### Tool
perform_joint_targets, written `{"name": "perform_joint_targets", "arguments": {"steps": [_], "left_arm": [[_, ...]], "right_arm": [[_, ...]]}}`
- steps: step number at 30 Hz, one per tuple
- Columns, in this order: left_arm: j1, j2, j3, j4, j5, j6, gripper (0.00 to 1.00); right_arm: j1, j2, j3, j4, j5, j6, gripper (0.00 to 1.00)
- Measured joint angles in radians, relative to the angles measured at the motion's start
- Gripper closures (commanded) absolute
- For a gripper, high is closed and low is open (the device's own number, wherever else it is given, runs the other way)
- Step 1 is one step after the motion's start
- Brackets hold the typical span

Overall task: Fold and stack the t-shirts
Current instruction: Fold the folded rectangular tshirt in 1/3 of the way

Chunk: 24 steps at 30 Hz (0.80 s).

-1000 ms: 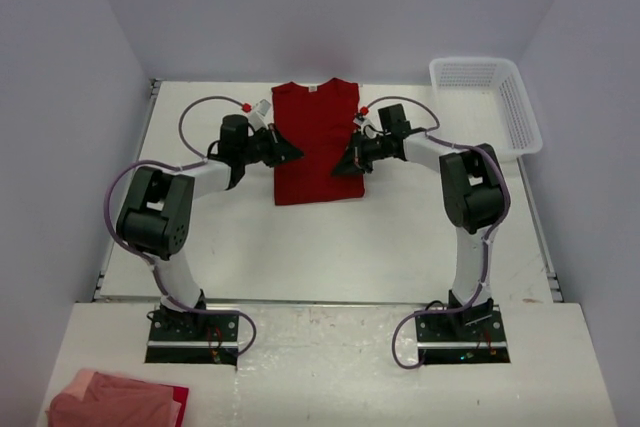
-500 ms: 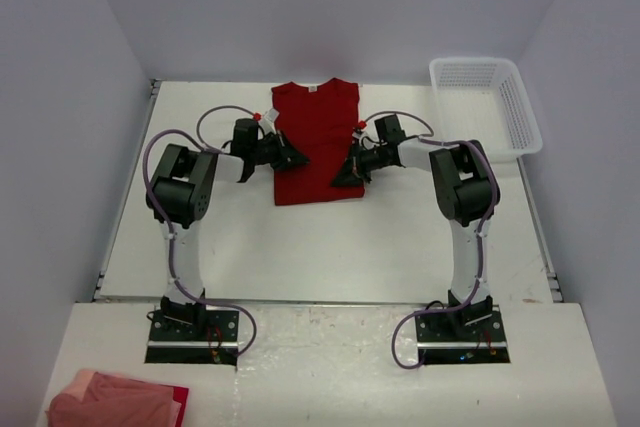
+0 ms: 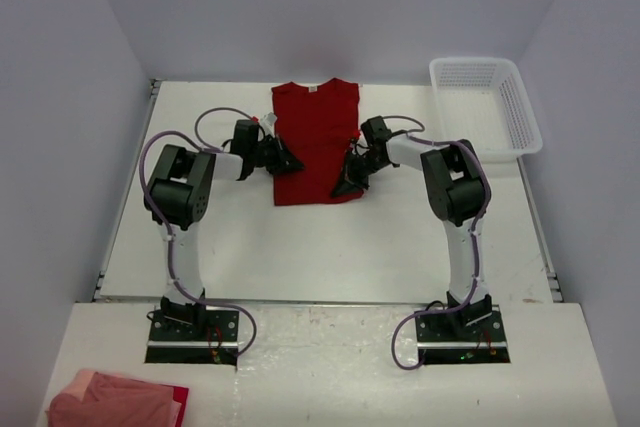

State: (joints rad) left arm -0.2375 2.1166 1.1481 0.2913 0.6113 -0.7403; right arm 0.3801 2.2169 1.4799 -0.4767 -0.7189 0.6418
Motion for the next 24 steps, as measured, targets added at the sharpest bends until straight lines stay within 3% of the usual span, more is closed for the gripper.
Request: {"name": "perform_joint_targets", "arguments": {"steps": [10, 24], "left_arm": [[0.000, -0.038, -0.008, -0.086, -0.058, 0.011, 1.00], [-0.015, -0.171, -0.215, -0.047, -0.070, 0.024, 1.00]], "right_arm": [[0.023, -0.028, -0.026, -0.027, 0.056, -0.001, 1.00], [0.071, -0.167, -0.285, 0.141, 0.057, 0.062, 1.00]]}}
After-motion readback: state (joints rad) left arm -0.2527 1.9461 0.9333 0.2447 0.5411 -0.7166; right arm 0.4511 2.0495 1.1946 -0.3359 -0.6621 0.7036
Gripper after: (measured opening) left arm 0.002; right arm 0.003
